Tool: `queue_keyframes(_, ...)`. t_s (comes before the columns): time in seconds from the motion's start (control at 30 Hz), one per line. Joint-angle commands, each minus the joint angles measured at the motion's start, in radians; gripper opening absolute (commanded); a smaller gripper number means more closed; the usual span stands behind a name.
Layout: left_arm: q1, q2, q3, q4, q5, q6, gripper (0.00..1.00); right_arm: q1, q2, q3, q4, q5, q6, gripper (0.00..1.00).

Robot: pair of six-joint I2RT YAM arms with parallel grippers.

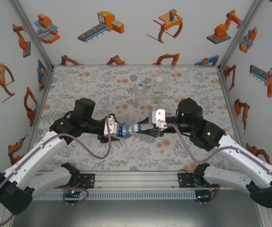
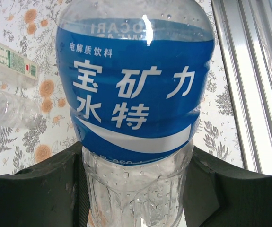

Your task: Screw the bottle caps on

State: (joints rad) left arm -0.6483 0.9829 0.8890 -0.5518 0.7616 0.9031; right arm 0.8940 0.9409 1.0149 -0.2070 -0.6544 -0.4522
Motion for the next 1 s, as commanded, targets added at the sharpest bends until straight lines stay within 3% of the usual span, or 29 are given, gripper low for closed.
queue_keyframes(0.0,-0.007,-0.015,0.009,-0.018,0.052,0.012,0.0,0.01,0.011,0.042,-0.032,-0.052,-0.05,0.0)
queue_keyframes(0.63,-0.008,0.002,0.034,-0.017,0.045,-0.053,0.0,0.045,0.067,0.104,-0.165,0.043,-0.168,0.0)
queue_keyframes(0.97,-0.008,0.002,0.037,-0.02,0.05,-0.064,0.0,0.052,0.105,0.151,-0.252,0.022,-0.284,0.0)
